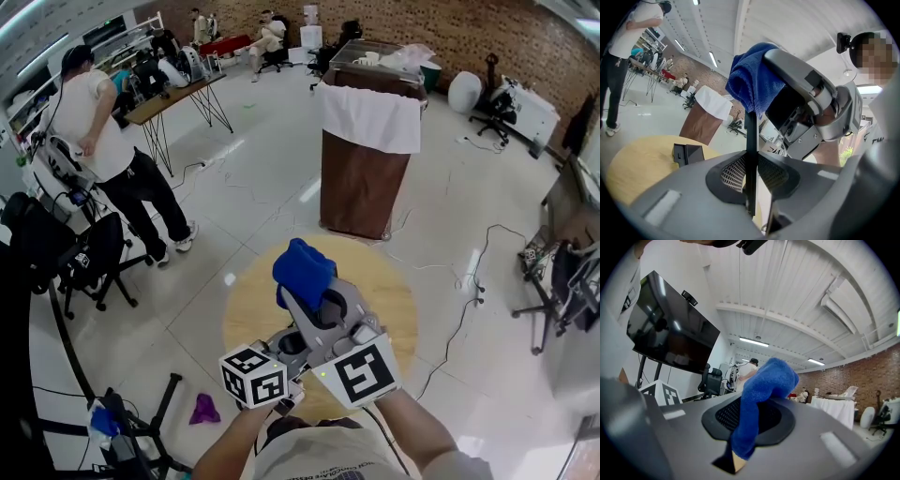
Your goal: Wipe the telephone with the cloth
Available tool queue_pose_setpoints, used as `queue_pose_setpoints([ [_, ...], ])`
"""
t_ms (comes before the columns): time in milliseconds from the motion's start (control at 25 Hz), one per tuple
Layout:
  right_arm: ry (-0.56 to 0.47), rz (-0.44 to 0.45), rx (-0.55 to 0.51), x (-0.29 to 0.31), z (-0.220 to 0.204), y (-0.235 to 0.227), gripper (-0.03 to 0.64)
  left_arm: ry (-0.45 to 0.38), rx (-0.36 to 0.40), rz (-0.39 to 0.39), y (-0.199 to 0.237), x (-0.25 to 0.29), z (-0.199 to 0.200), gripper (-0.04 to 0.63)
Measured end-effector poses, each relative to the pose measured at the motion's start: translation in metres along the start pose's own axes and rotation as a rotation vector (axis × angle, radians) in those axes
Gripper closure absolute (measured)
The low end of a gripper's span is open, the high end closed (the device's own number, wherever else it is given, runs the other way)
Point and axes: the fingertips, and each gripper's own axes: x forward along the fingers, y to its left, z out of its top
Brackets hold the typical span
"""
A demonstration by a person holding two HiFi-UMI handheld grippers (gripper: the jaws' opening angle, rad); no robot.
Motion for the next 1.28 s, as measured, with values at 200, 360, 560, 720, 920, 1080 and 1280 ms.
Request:
queue_pose_setpoints([
  [200, -0.009, -0.005, -0.018, -0.001, 0.007, -0.005, 0.557, 0.017, 0.007, -0.01, -0.007, 0.004, -0.006, 0.531],
  [360, -0.011, -0.002, -0.025, -0.001, 0.008, -0.005, 0.557, 0.018, 0.01, -0.014, -0.01, 0.005, -0.007, 0.531],
  [560, -0.039, -0.036, -0.031, -0.007, 0.016, -0.016, 0.557, 0.003, 0.007, -0.033, -0.014, 0.002, -0.007, 0.531],
  [720, -0.02, -0.048, -0.032, -0.007, 0.011, -0.023, 0.557, 0.0, 0.011, -0.036, -0.014, -0.002, -0.007, 0.531],
  [920, -0.018, -0.076, -0.032, -0.012, 0.008, -0.032, 0.557, -0.008, 0.002, -0.038, -0.014, -0.005, -0.007, 0.531],
  [1080, -0.014, -0.108, -0.019, -0.018, 0.003, -0.044, 0.557, -0.015, -0.002, -0.038, -0.014, -0.007, -0.007, 0.531],
  [1280, -0.003, -0.132, -0.015, -0.024, -0.001, -0.056, 0.557, -0.026, -0.001, -0.034, -0.014, -0.007, -0.004, 0.532],
])
